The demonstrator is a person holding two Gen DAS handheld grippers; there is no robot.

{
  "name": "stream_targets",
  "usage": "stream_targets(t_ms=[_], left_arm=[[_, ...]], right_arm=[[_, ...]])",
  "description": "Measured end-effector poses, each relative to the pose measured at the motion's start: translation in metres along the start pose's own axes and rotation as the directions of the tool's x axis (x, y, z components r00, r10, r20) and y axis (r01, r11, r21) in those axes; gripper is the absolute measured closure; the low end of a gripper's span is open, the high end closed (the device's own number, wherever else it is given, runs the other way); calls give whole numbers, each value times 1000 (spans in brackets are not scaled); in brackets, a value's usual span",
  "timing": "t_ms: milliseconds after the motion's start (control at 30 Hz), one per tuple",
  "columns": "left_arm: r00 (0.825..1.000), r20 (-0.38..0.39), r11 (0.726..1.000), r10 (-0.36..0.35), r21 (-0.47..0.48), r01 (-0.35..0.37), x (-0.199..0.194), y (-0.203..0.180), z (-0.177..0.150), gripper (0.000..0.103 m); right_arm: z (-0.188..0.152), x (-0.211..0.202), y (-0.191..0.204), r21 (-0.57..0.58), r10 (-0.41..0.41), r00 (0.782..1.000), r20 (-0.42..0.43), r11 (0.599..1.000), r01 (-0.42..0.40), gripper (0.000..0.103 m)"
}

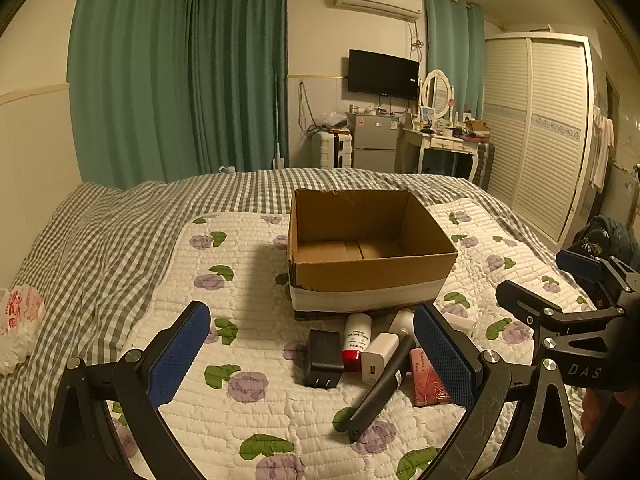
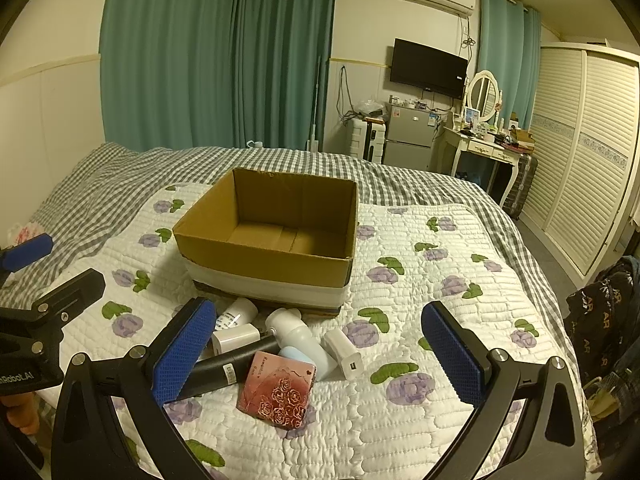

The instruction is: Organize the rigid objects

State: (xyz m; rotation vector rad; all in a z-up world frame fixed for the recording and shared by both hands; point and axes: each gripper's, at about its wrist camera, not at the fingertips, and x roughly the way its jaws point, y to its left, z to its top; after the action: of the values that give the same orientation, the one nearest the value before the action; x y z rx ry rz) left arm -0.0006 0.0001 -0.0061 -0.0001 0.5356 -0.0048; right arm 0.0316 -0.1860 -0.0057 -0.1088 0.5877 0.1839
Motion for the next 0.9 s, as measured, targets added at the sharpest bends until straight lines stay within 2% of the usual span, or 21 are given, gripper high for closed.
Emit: stream_targets(t_ms=[400,533,700,900], left_arm=[[1000,-13,1000,-21,-11,21,6,1,-4,0],[998,-59,1000,-13,-13,12,22,0,-15,1],[992,-117,999,-44,17,46,45,-9,-35,2],[968,-232,989,-96,86,118,76,-36,-65,3]], right_arm=[[-1,6,2,-7,-12,999,-32,1000,11,0],[-7,19,0,-5,-23,997,-75,1000,23,0],[-18,40,-3,8,-30,988,-150,999,32,0],[-33,63,-6,13,-49,973,-227,998,53,0]])
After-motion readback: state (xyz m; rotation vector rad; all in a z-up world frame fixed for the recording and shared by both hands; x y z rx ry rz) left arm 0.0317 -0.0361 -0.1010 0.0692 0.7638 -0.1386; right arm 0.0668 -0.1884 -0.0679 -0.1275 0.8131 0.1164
